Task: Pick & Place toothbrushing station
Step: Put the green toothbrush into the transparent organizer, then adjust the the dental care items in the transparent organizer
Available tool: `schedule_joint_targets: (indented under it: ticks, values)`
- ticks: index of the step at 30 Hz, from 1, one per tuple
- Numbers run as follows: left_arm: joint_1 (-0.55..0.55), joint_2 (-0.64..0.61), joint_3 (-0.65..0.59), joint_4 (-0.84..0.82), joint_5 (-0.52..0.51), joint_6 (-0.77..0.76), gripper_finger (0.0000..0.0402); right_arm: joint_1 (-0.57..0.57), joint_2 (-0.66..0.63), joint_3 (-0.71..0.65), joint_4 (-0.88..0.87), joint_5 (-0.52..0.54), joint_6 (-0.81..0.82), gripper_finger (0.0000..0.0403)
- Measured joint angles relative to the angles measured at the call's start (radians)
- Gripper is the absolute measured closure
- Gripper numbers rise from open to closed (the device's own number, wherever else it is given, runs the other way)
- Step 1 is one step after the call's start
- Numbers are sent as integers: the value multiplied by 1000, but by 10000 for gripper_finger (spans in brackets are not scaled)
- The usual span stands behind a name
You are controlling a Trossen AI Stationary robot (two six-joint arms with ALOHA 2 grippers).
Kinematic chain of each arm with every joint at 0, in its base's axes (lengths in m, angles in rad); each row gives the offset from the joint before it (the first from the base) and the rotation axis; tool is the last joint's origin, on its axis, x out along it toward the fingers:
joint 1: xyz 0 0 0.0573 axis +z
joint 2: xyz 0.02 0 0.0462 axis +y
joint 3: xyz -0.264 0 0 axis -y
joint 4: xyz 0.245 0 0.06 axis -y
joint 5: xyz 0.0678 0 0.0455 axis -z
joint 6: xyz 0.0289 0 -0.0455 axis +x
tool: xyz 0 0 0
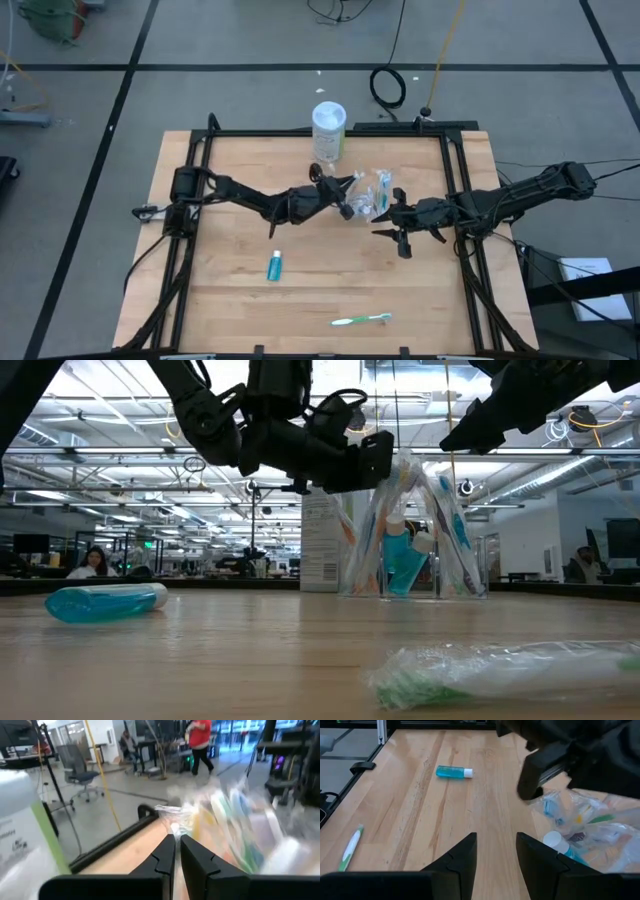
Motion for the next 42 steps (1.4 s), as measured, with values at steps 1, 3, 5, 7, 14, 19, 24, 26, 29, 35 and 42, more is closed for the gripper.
schedule_joint_targets:
  ticks: [1,3,5,7,14,19,24,26,29,35,42]
  values:
    - [-8,0,0,-16,-20,3,376,0,0,0,0,0,0,275]
    - [-23,-6,0,-26,-84,18,376,0,0,0,0,0,0,275]
    - [-37,-20,0,-27,-146,63,376,0,0,0,0,-1,0,275]
    - [-49,-46,0,-49,-179,117,375,0,0,0,0,-2,0,275]
    - [-62,-191,0,-336,-169,50,374,0,0,0,0,-2,0,275]
    - [-33,-226,1,-495,-35,-108,341,0,0,0,0,-3,22,275]
    - [-24,-226,1,-576,46,-155,282,0,0,0,0,-3,41,275]
    - [-31,-234,0,-596,44,-136,262,0,0,0,0,-3,41,275]
    - [-51,-273,1,-604,14,-113,240,0,0,0,0,-3,41,275]
    - [-104,-374,2,-791,146,-77,228,0,0,0,1,-2,33,275]
    - [-157,-316,2,-701,469,-140,243,-3,0,0,1,165,21,275]
